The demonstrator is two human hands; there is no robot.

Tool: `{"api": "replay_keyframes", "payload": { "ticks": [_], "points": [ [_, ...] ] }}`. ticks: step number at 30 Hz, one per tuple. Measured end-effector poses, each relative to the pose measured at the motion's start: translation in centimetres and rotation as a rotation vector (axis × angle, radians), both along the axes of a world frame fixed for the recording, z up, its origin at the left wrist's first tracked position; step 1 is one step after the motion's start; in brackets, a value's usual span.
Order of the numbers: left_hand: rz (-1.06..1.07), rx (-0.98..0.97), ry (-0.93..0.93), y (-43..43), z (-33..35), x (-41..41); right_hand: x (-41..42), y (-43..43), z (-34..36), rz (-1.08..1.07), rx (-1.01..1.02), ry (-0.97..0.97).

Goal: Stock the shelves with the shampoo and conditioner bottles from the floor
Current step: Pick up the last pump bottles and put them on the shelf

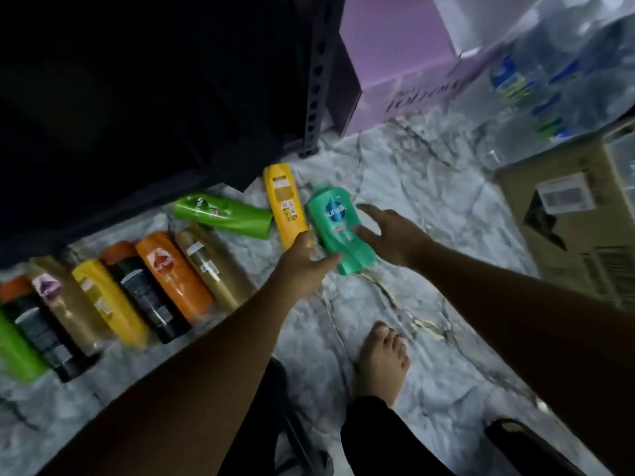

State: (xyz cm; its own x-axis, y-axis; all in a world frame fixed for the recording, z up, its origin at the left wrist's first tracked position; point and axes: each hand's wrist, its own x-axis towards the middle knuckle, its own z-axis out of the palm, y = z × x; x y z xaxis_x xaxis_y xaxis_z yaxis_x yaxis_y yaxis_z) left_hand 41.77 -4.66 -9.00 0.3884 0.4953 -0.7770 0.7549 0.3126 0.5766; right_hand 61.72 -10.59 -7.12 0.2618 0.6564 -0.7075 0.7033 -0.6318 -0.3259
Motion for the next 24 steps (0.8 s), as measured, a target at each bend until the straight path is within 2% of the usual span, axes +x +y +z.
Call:
{"api": "replay_keyframes", "payload": {
  "ticks": [5,7,12,17,19,24],
  "points": [
    [0.209,-0.078,-0.191,-1.4,-7.6,2.1,0.1,6.6,-7.0,-0.124,0.078,0.074],
    [0.204,-0.048,-0.219,-1.9,-9.2,2.5,-0.5,8.1,-9.1,-0.119,0.065,0.114],
    [0.292,-0.025,-0.405,-3.5,-13.3,2.3,-0.9,8.2,-10.5,-0.186,0.103,0.157],
    [0.252,-0.056,-0.427,-4.5,-7.5,0.6,-1.6,3.9,-6.2,-0.416,0.17,0.325],
    [0.191,-0.068,-0.462,-5.1,-3.8,-0.5,-2.5,1.4,-2.8,-0.541,0.214,0.408],
    [-0.013,-0.111,-0.552,-5.3,8.2,-4.1,-6.1,-2.9,8.8,-0.724,0.314,0.469]
  ]
}}
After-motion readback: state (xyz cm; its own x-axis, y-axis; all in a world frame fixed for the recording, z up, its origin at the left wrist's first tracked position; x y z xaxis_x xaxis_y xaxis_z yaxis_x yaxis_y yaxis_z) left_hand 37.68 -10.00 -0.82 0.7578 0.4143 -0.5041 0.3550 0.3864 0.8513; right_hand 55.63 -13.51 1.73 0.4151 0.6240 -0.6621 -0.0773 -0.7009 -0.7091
